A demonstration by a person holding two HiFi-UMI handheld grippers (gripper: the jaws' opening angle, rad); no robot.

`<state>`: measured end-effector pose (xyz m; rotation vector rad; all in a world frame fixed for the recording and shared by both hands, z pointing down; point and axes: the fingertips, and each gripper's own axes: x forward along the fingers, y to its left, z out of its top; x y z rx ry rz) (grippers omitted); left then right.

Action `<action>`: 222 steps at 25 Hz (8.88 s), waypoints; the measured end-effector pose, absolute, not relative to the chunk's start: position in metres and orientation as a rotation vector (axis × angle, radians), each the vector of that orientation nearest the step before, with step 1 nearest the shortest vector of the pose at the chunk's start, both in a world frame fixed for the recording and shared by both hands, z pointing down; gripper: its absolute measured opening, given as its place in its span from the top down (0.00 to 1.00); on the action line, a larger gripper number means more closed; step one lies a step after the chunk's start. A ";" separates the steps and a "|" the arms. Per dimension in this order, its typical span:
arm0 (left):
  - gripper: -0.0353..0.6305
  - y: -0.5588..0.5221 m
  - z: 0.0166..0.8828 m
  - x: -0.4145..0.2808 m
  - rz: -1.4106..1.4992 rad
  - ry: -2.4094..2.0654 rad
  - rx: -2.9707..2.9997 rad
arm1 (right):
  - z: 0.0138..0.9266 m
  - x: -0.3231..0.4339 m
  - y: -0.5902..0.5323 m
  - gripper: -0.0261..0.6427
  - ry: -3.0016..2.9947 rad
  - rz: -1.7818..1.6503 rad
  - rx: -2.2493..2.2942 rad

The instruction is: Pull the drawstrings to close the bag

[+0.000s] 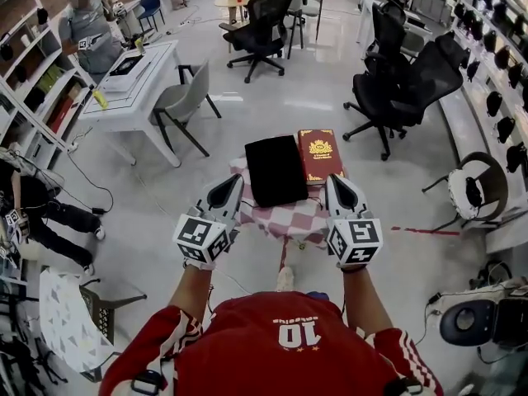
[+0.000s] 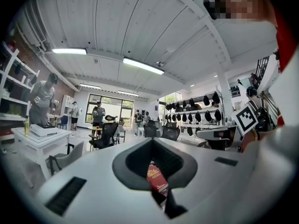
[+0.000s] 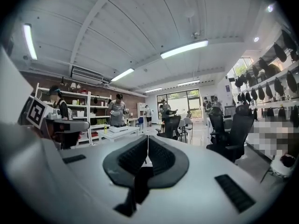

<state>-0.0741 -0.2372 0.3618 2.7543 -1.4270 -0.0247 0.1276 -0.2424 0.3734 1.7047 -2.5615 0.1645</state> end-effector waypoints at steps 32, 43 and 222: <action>0.77 -0.287 0.416 -0.069 0.122 -1.386 2.790 | 0.422 0.118 -0.297 0.75 -2.593 0.197 1.572; 0.77 -0.301 0.472 -0.065 0.346 -1.334 2.893 | 0.472 0.129 -0.310 0.75 -2.539 0.218 1.543; 0.93 -0.343 0.561 -0.166 0.491 -1.505 2.590 | 0.564 0.169 -0.313 0.92 -2.197 0.395 1.675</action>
